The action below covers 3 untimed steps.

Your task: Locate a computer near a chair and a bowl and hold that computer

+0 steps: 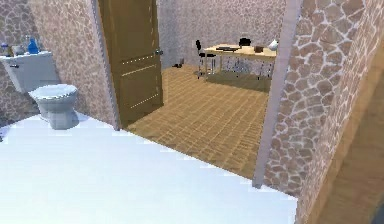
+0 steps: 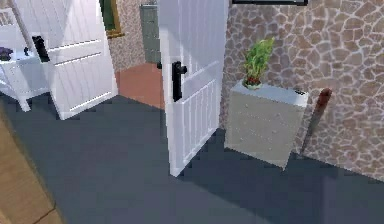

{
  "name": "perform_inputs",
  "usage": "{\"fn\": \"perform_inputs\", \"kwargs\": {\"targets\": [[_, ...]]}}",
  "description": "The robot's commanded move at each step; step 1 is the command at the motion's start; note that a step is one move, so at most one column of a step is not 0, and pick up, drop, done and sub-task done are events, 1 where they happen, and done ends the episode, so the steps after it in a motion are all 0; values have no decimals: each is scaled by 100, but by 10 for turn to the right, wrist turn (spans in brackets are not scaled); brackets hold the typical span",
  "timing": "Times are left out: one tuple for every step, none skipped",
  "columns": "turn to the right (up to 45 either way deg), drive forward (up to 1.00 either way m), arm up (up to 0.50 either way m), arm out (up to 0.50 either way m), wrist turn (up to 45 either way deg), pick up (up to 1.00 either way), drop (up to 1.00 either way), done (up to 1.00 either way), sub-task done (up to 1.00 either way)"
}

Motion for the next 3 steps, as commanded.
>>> {"fn": "perform_inputs", "kwargs": {"targets": [[0, 100, 0, 0, 0, 0, 0, 0, 0], [0, 50, 0, 0, 0, 0, 0, 0, 0], [180, 0, 0, 0, 0, 0, 0, 0, 0]]}}
